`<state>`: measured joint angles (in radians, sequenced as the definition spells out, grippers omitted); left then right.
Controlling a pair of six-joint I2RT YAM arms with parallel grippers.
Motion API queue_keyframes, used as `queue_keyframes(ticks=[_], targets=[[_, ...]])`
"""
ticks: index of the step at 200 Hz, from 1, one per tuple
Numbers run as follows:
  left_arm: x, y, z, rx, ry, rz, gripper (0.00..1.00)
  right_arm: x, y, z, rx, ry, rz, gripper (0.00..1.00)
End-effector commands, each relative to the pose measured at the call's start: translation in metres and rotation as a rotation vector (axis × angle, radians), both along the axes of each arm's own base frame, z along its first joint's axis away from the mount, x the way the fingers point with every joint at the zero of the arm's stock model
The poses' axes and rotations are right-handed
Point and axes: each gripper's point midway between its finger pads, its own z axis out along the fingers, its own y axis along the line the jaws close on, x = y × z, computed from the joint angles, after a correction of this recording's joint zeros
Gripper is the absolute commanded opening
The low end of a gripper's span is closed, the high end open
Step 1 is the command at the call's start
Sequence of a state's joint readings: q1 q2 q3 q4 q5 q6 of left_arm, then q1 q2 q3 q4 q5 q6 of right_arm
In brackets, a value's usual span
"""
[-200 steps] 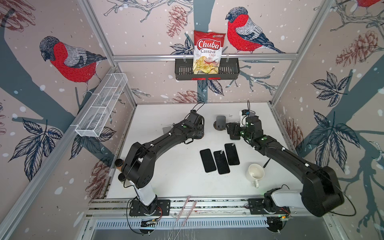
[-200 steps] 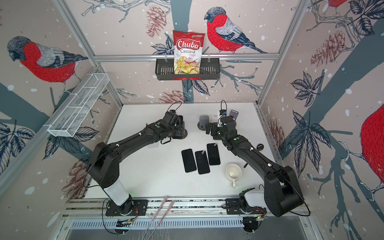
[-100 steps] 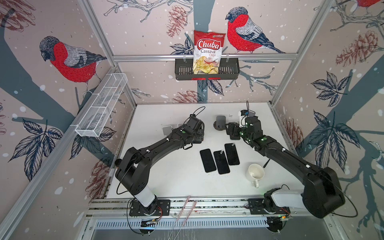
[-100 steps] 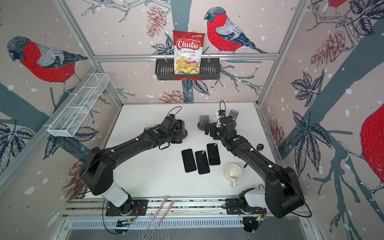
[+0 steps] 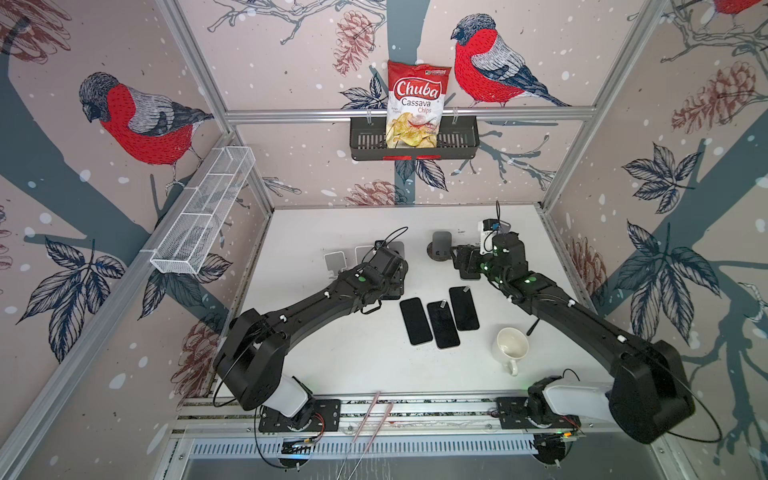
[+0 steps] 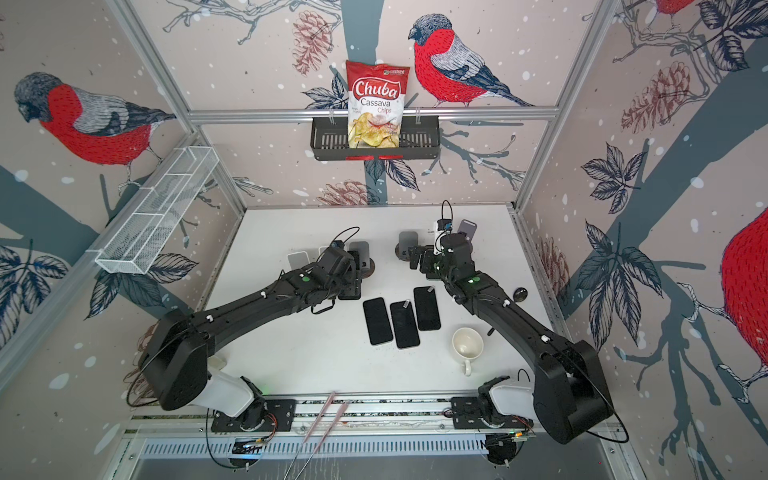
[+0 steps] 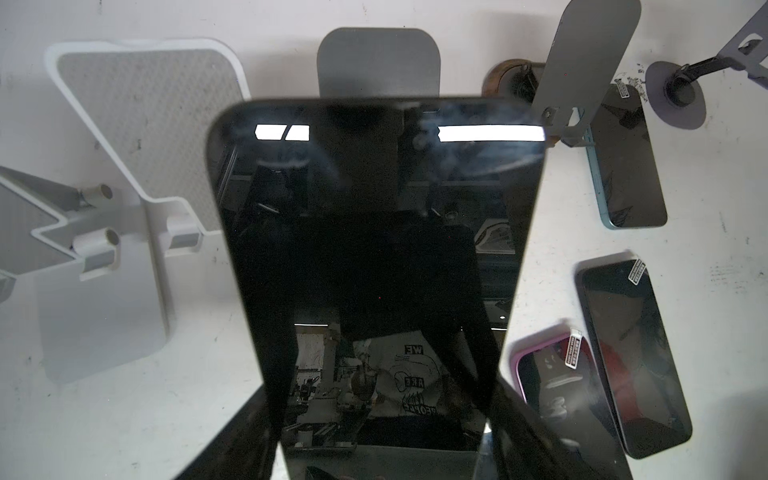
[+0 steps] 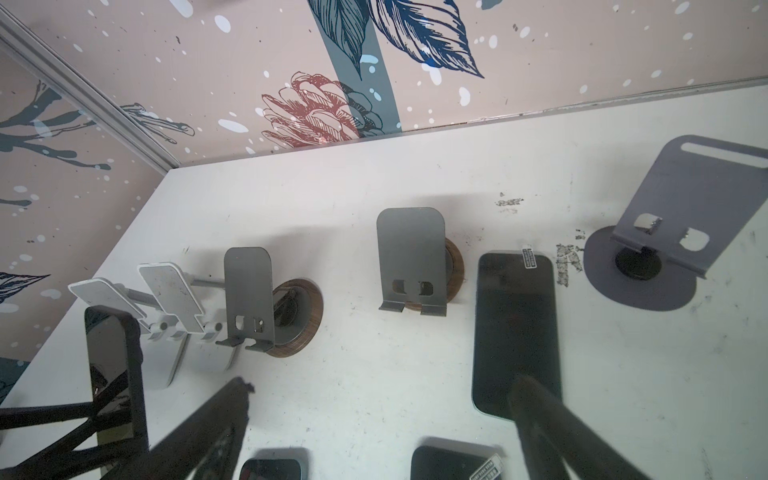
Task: Remove the phone from the phone stand
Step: 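Carry the black phone toward the robot with the left gripper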
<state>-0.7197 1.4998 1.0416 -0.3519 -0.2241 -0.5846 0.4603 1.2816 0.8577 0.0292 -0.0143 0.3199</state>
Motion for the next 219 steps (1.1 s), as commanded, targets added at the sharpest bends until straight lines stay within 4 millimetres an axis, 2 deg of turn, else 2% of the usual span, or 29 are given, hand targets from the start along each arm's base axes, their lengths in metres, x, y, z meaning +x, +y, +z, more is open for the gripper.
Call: queue_keyframes(ticks=[1,18,26,94,183,187,219], targets=[[-0.002,0.004,0.005,-0.023,-0.022,0.035,0.63,0.000,0.001,0.006,0.017,-0.020,-0.003,0.99],[-0.005,0.005,0.007,-0.037,-0.022,0.043,0.63,-0.001,0.002,0.006,0.019,-0.019,-0.002,0.99],[-0.011,0.010,-0.002,-0.024,-0.002,0.049,0.63,-0.001,0.001,0.007,0.019,-0.022,-0.004,0.99],[-0.037,0.025,-0.020,-0.041,0.053,0.091,0.63,-0.003,0.003,0.011,0.023,-0.036,0.002,0.99],[-0.065,0.015,-0.053,-0.052,0.175,0.093,0.63,-0.004,0.006,0.009,0.023,-0.033,0.011,0.99],[-0.066,0.015,-0.055,-0.050,0.182,0.097,0.63,-0.007,0.005,0.019,0.034,-0.055,0.013,0.99],[-0.074,0.020,-0.065,-0.026,0.229,0.119,0.63,-0.007,0.003,0.024,0.034,-0.068,0.008,0.99]])
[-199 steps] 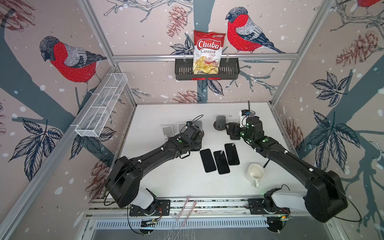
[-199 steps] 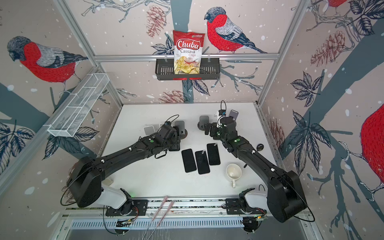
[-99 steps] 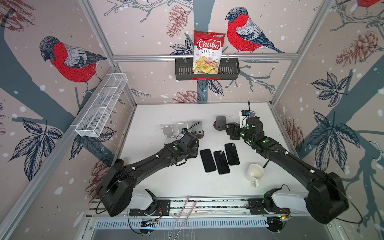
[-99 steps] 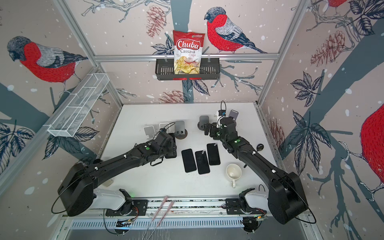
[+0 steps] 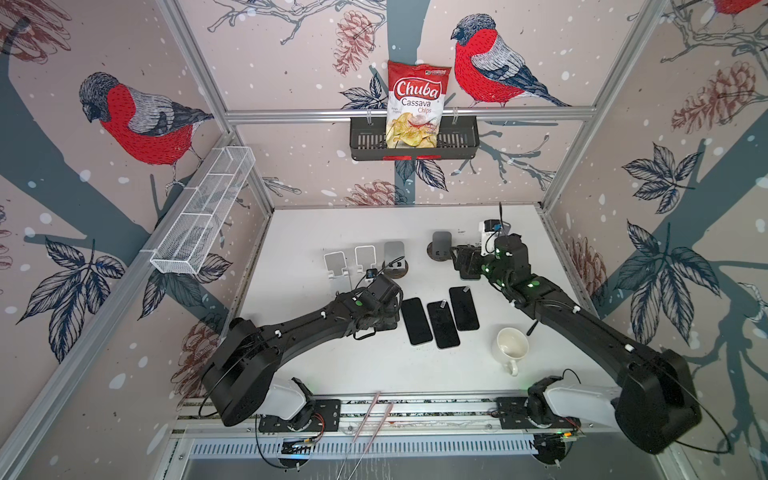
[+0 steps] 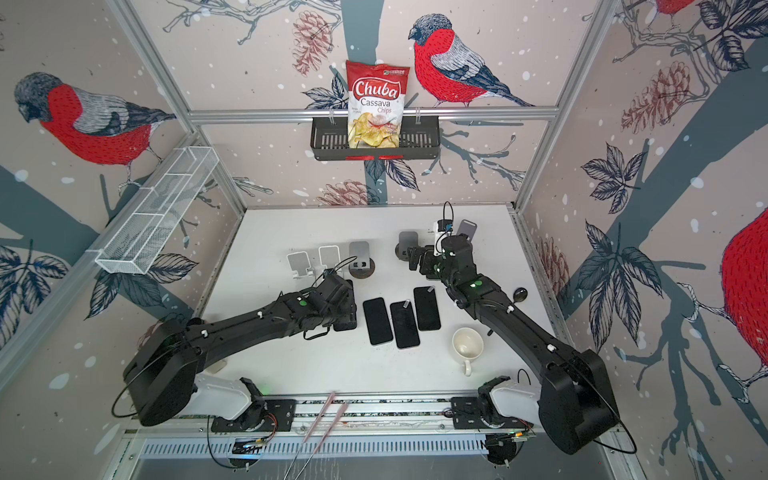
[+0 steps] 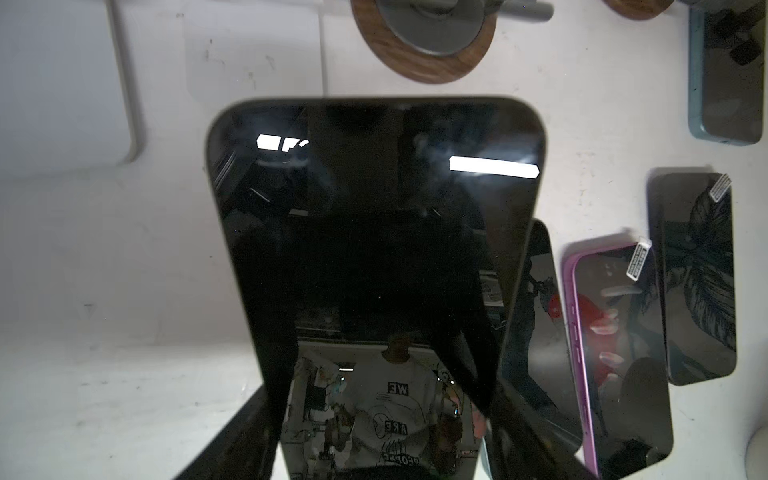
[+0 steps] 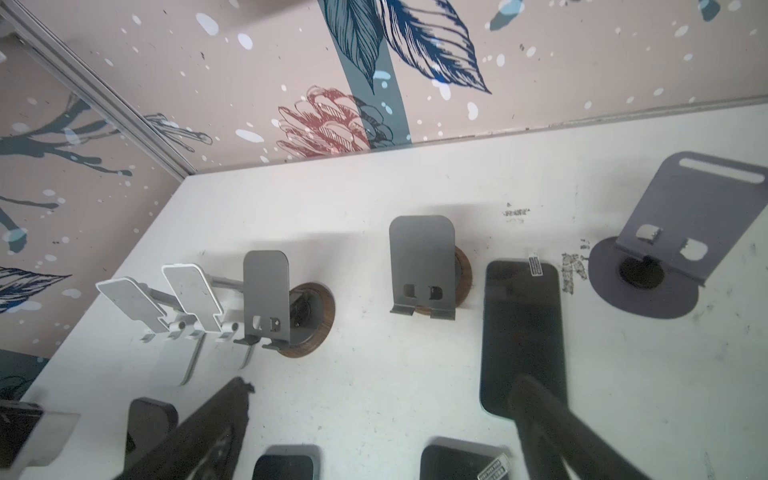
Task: Remove the phone from the phone stand
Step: 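Carry the black phone toward the robot with the left gripper, then lower the black phone flat beside the other phones and open the left gripper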
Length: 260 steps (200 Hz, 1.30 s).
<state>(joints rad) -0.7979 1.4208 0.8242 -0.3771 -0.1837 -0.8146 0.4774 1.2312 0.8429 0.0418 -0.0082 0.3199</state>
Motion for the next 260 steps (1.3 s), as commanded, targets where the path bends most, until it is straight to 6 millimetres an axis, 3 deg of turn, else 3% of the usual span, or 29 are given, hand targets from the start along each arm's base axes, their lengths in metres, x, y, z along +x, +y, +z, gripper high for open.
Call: queue_keyframes(ticks=[1,260], targets=[[-0.006,0.005,-0.006,0.011,0.038,0.032,0.63,0.002,0.001,0.008,0.014,-0.024,-0.004,0.99],[-0.028,-0.006,-0.061,0.121,0.301,-0.008,0.63,0.005,0.001,-0.001,0.011,-0.009,-0.001,0.99]])
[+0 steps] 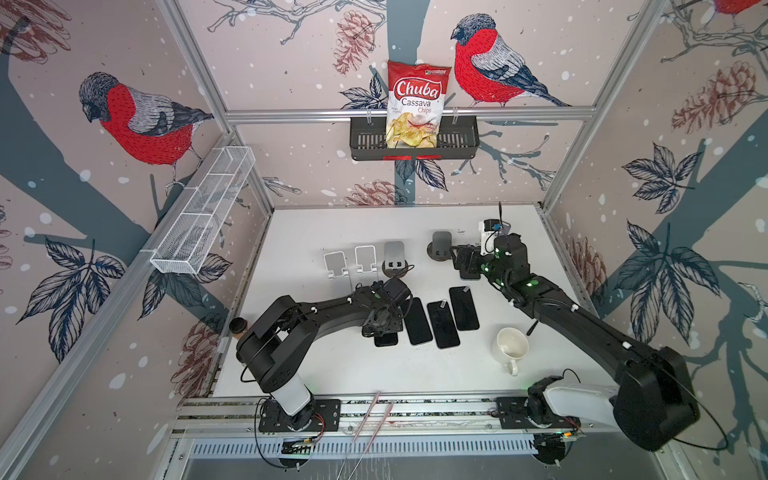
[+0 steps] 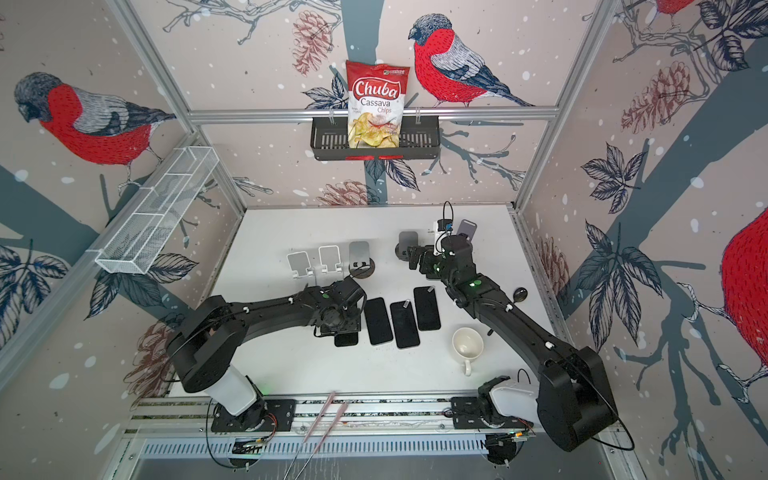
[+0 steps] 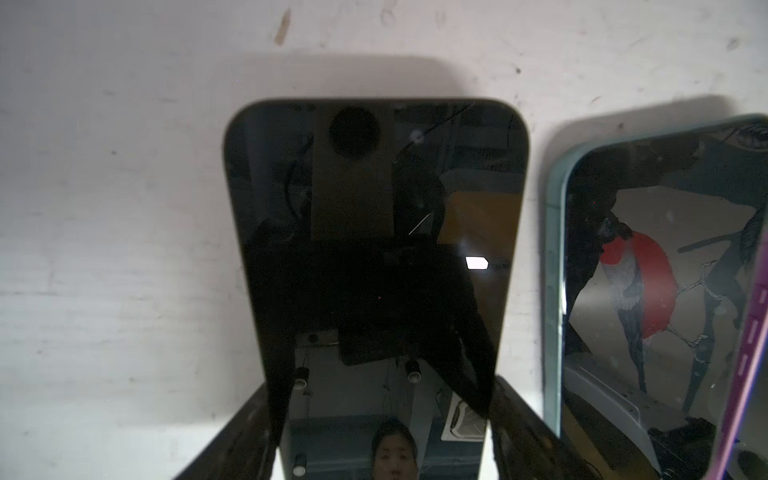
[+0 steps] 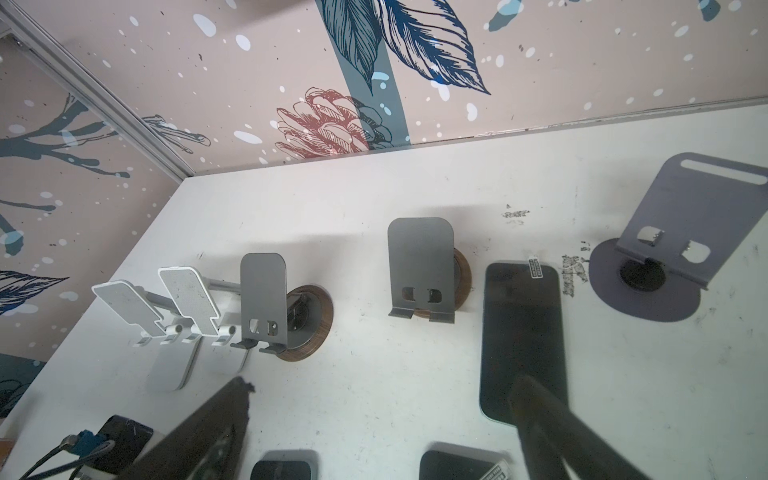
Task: Remove the phone from the phone stand
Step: 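Lower the black phone flat beside the other phones and open the left gripper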
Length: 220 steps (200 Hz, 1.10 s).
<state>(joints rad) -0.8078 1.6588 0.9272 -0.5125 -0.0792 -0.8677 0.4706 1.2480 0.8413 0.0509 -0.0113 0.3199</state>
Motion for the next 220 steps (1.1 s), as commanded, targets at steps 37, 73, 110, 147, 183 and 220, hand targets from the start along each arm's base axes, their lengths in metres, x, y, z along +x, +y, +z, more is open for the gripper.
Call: queue_keyframes(ticks=[37,73,110,147,183,220], targets=[[-0.007,0.000,-0.012,0.021,0.059,-0.010,0.63,0.001,0.000,0.005,0.013,-0.019,0.002,0.99],[-0.010,0.000,-0.018,0.023,0.082,-0.018,0.63,0.002,-0.001,0.004,0.015,-0.016,-0.002,0.99],[-0.011,-0.001,-0.020,0.034,0.098,-0.027,0.65,0.002,-0.001,0.004,0.011,-0.018,-0.005,0.99],[-0.013,0.000,-0.022,0.040,0.109,-0.028,0.66,0.003,-0.003,0.003,0.008,-0.016,-0.011,0.99],[-0.012,-0.002,-0.022,0.034,0.109,-0.026,0.67,0.003,-0.004,0.004,0.008,-0.017,-0.011,0.99],[-0.011,-0.004,-0.022,0.039,0.109,-0.029,0.69,0.003,-0.005,0.009,0.014,-0.029,-0.012,0.99]])
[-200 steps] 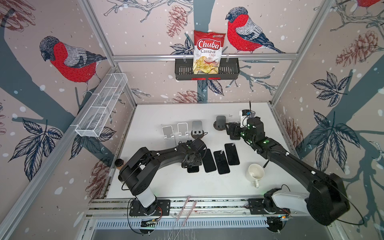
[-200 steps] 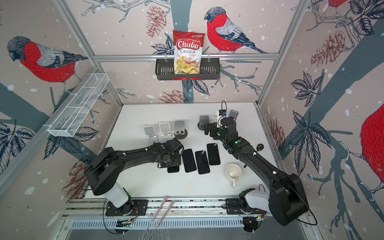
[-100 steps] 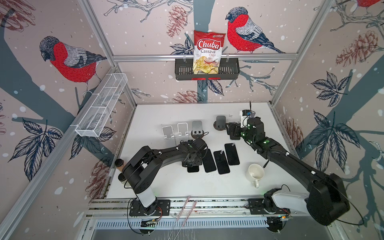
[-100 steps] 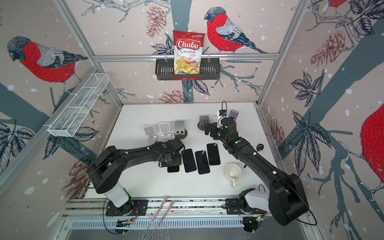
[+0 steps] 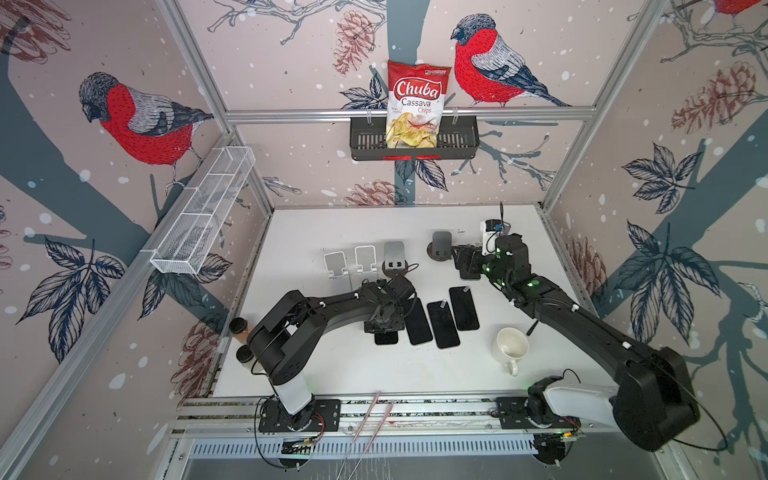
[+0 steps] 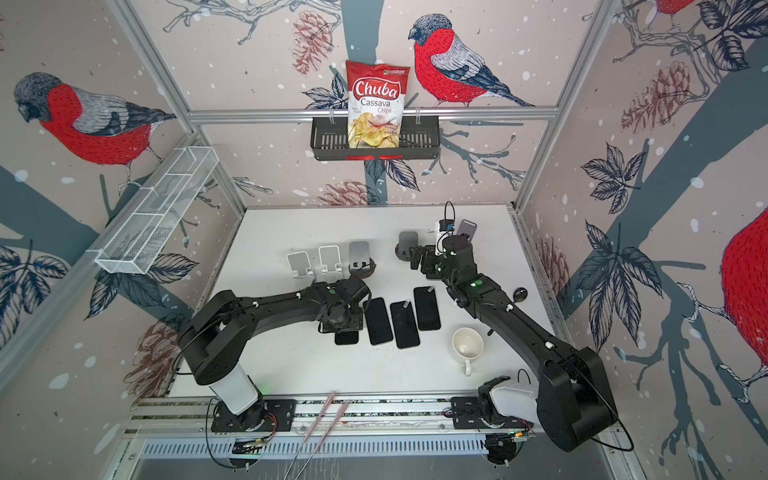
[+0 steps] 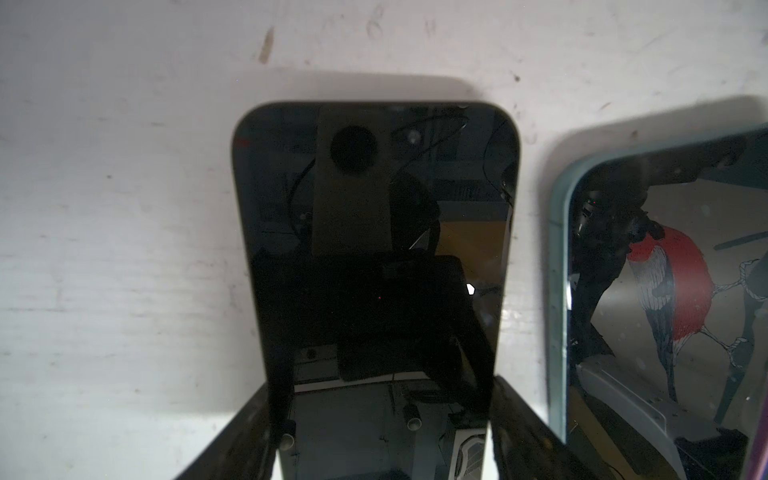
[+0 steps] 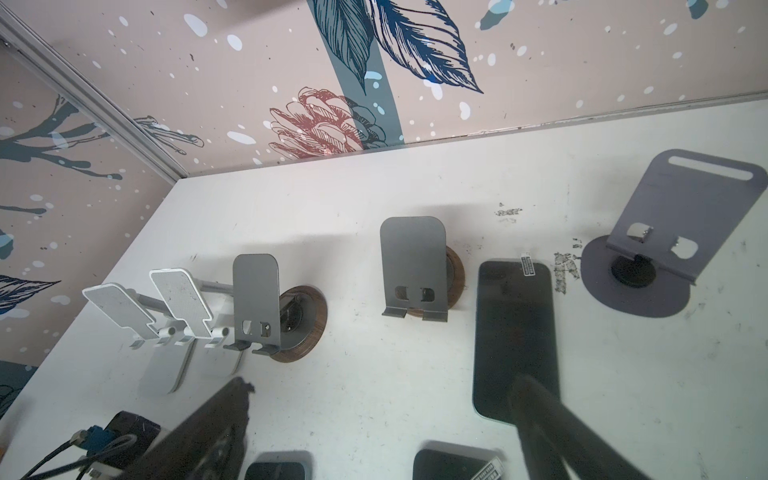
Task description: Remove the phone from the phone stand
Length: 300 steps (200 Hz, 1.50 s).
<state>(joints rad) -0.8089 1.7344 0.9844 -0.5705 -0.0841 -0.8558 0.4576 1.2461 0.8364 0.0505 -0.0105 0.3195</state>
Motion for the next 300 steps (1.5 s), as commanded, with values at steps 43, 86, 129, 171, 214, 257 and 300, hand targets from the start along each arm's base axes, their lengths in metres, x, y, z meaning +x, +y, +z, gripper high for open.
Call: queue_keyframes(ticks=[43,86,129,171,214,257,300], targets=[[-0.010,-0.007,-0.012,-0.019,0.059,-0.024,0.72,0.001,-0.003,0.013,0.015,-0.041,-0.010,0.99],[-0.009,-0.007,-0.012,-0.015,0.056,-0.029,0.75,0.001,-0.003,0.010,0.014,-0.034,-0.013,0.99],[-0.008,-0.007,-0.013,-0.010,0.055,-0.031,0.79,0.002,-0.003,0.010,0.014,-0.034,-0.013,0.99],[-0.007,-0.006,-0.013,0.001,0.050,-0.034,0.85,0.003,-0.002,0.008,0.011,-0.027,-0.014,0.99],[-0.003,-0.005,-0.006,0.020,0.007,-0.060,0.96,0.005,-0.003,0.005,0.000,-0.021,-0.019,0.99],[0.025,-0.015,0.037,0.025,-0.184,-0.079,0.96,0.006,-0.008,0.003,-0.016,-0.021,-0.040,0.99],[0.048,-0.010,0.095,-0.025,-0.413,-0.049,0.97,0.010,-0.018,0.004,-0.059,-0.028,-0.091,0.99]])
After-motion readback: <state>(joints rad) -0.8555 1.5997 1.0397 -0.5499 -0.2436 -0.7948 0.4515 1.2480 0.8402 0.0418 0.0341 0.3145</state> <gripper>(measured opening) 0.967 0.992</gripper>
